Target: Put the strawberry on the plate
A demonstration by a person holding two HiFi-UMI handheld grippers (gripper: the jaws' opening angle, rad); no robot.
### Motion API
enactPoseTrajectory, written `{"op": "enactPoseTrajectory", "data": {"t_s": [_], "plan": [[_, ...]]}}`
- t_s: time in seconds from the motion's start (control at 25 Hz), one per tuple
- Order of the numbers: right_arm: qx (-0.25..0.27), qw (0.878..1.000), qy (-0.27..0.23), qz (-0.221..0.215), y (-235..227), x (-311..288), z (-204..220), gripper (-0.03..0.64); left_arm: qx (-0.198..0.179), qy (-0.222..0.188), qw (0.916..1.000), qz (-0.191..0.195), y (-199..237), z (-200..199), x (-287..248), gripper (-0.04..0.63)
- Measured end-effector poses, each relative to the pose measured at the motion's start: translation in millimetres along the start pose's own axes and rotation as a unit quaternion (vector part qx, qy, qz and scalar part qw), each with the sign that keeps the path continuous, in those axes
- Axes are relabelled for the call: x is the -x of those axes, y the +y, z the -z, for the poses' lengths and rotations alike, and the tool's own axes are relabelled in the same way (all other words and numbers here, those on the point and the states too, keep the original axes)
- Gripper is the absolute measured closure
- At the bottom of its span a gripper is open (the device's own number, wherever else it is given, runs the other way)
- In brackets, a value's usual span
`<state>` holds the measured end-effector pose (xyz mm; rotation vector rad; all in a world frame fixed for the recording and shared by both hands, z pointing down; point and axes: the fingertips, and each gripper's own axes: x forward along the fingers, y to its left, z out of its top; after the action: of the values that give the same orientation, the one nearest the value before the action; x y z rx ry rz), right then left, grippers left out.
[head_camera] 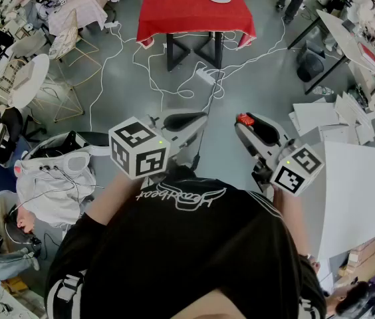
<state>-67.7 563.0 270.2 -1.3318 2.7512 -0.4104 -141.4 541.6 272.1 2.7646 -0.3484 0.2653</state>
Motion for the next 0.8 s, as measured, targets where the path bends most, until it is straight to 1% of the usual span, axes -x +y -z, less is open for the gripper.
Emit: {"op": "enactPoseTrajectory", "data": {"t_s": [0.36, 0.56, 0.8], "plan": [[0.001, 1.0, 0.003, -0.004, 2.5, 0.4, -2.1, 0.488, 0.0, 0.0, 1.0, 0.001, -4.6, -2.0, 0.8, 0.589], [0.007, 1.0, 0.009, -0.009, 5.5, 5.6, 4.6, 0.488, 0.001, 0.001, 1.0, 0.0, -8.8, 2.6, -1.4, 0.589], [-0.003, 1.0, -0.003, -0.009, 0.2, 7.5, 7.2, 0.488, -0.005, 0.002, 1.0, -0.001, -12.8, 3.6, -3.0, 0.589]]}}
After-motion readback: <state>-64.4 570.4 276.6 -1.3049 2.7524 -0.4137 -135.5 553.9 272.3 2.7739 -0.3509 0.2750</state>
